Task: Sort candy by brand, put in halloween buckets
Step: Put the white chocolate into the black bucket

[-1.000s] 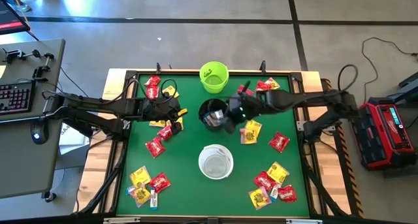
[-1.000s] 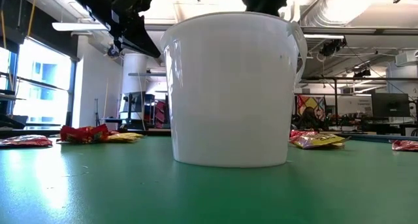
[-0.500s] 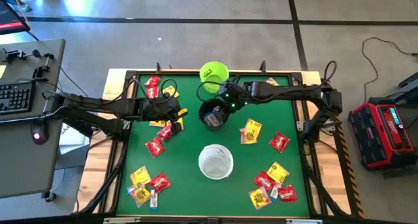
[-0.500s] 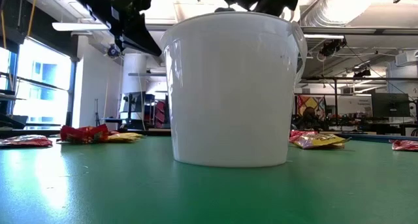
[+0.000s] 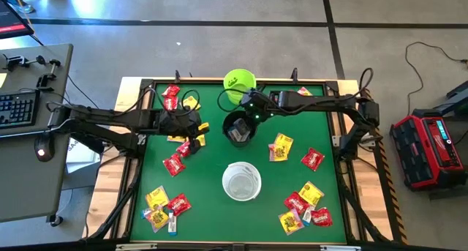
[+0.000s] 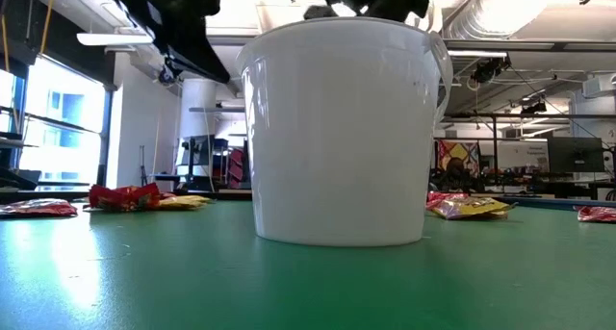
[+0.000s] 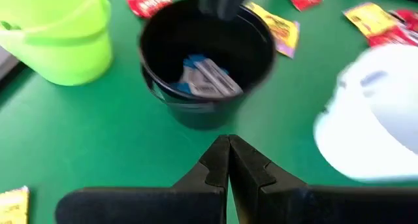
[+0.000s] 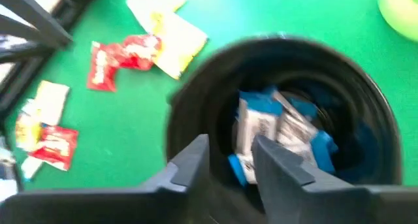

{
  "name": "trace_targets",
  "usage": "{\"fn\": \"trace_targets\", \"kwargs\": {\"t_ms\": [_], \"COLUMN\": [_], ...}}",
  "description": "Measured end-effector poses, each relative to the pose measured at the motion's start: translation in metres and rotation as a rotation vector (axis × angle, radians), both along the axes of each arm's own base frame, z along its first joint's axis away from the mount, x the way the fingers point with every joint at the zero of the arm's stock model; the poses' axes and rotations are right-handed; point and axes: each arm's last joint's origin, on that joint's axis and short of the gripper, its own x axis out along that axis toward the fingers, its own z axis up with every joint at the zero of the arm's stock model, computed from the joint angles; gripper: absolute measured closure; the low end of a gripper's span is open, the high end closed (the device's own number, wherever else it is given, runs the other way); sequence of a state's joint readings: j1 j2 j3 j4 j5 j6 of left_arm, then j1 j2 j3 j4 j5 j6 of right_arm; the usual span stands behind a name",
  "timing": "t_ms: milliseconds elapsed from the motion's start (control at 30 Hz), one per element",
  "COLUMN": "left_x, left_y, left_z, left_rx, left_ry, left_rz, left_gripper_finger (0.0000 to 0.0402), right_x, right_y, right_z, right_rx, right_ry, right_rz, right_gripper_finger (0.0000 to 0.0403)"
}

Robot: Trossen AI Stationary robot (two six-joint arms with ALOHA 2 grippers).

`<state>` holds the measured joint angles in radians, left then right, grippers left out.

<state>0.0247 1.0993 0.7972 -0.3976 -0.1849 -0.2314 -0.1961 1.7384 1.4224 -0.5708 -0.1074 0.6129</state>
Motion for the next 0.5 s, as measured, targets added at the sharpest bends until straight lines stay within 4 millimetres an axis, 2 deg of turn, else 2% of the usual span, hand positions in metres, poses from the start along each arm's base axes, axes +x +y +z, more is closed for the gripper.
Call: {"fn": "trace_targets", "kwargs": {"t_ms": [67,133,267,333,500], "left_x": [-0.005,-0.012,-0.028,-0.037,-0.059], "left_y": [-0.003,-0.008,-0.021,-0.028,-0.048], "left_z": [0.005,0.012,0.025,0.031,0.033], "left_rx": [-0.023,-0.043,-0.1,-0.132,-0.212], "left_ry": [0.023,0.043,0.06,0.069,0.164], "left_rz": [-0.036,-0.074,-0.124,-0.144,-0.211], "left_gripper_finger": [0.0401,0.0401,0.0401,0.0401,0.0401], "right_x": [0.002,0.004,0.008,0.01,0.011], "right_y": [0.003,0.006,0.012,0.016,0.029], "right_z": [0.007,0.015,0.017,0.016,0.018], "right_rx": [-0.037,-0.094,-0.145,-0.157,-0.221], "right_ry": [-0.034,-0.071,-0.109,-0.132,-0.143], "right_rz": [0.036,0.047,0.059,0.064,0.035], "right_gripper_finger": [0.0281,0.0294,0.0369,0.0393,0.0395]}}
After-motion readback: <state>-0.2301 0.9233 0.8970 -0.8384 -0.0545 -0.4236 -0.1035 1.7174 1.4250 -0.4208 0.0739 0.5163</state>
